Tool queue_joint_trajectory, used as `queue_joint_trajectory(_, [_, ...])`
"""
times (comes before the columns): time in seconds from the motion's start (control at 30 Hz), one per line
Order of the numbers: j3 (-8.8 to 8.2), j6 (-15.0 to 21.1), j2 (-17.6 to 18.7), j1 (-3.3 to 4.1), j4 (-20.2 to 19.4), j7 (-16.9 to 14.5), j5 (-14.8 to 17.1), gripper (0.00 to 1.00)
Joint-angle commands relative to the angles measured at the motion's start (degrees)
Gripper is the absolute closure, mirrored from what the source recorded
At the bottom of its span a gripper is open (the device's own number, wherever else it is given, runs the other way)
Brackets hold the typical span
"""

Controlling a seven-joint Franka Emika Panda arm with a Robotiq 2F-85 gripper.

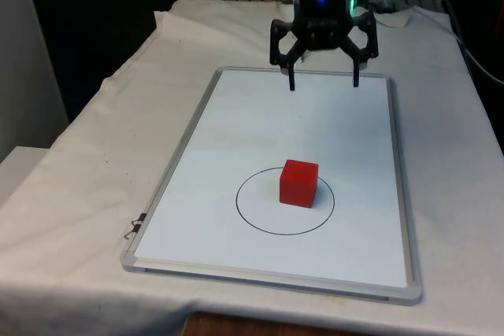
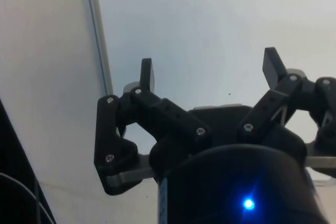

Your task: Push the cube into the marked area.

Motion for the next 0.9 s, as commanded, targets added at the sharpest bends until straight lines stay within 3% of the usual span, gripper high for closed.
queue_joint_trajectory(0.0, [0.0,-0.17,-1.15,0.06,-0.97,-0.34,-0.23,0.0])
queue_joint_trajectory(0.87, [-0.06,-2.64,-12.15,0.11,-9.8,-6.02,-0.69,0.0])
